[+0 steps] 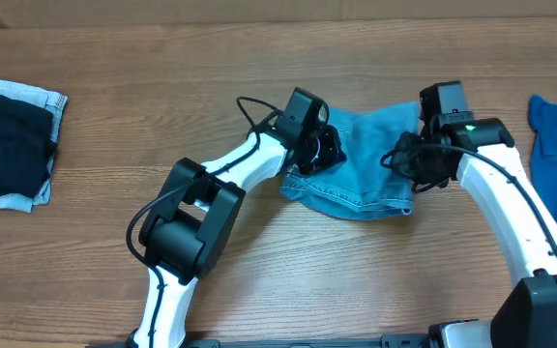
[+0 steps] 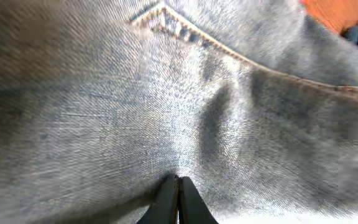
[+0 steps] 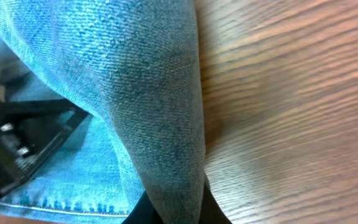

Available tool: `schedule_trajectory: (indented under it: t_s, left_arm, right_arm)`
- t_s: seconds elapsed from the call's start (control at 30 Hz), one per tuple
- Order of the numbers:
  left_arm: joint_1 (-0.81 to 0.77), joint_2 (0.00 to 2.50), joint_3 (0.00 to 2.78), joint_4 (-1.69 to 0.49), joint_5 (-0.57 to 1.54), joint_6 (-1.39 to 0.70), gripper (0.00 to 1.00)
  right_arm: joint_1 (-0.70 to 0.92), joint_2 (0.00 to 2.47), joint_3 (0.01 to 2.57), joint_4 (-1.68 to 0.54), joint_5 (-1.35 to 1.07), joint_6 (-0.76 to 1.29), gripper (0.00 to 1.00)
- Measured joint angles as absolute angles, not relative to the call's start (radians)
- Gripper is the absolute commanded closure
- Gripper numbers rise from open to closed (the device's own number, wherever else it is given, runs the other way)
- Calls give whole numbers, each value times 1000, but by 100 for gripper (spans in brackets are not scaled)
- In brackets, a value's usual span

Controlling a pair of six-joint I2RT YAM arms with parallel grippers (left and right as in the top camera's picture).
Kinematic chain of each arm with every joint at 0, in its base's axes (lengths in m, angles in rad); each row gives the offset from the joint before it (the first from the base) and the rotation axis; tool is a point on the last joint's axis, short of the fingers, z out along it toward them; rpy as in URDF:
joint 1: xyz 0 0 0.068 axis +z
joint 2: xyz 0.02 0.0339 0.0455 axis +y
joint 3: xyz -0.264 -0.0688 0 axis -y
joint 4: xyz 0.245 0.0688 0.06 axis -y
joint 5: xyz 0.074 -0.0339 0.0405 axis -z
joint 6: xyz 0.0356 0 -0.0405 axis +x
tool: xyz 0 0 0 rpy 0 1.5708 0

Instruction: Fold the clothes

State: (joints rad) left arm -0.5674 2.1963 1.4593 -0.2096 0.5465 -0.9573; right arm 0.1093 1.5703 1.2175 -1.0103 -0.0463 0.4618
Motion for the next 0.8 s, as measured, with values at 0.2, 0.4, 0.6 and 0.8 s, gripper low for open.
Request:
schedule_trajectory:
  t_s: [0.2,0.4,0.6,0.8]
  left_arm:
    - [-567,2194,1495,-138,597,-950,95]
    - [-570,2188,1560,-128,589,-949,94]
    - [-634,2188,1562,-210,510,-930,92]
    - [-686,2188,1562,-199,417,-905,92]
  right_arm:
    - [105,1570,1217,-1041,-26,492,96]
    - [105,1579,1217,-1073,23,516,96]
    - [105,1582,1217,-1078,30,520,96]
    - [104,1582,1217,-1082,32,521,96]
